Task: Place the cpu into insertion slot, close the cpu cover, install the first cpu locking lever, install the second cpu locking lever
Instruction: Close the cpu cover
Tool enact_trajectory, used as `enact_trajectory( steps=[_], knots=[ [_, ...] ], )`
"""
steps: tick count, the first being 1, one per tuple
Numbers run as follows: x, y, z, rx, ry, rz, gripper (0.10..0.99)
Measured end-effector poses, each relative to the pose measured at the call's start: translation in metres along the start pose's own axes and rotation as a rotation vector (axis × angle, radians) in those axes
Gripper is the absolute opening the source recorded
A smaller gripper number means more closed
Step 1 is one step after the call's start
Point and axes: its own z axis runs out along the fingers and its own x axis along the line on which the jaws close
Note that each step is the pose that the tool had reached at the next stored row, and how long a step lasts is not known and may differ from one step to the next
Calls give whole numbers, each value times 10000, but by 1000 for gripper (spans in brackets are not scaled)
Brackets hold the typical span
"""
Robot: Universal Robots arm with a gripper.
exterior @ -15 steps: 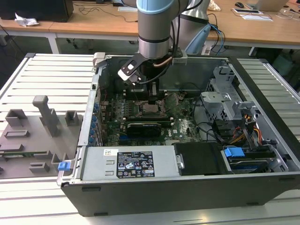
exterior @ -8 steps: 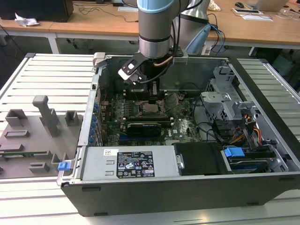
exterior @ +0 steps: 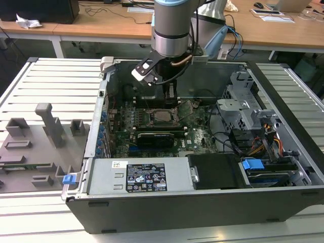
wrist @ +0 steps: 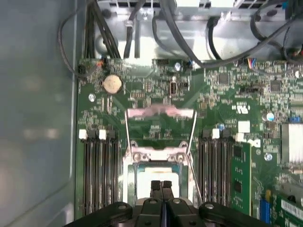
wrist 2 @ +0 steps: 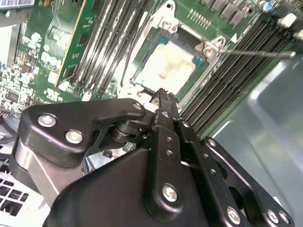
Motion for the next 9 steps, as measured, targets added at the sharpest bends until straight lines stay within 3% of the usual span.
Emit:
enact_trajectory(
  steps=[3, 5, 9],
  knots=[
    [2, 14, -203, -2, 1, 1, 106],
    [3, 25, -223, -3, 5, 0, 106],
    [2, 119, -219, -1, 2, 0, 106]
  ],
)
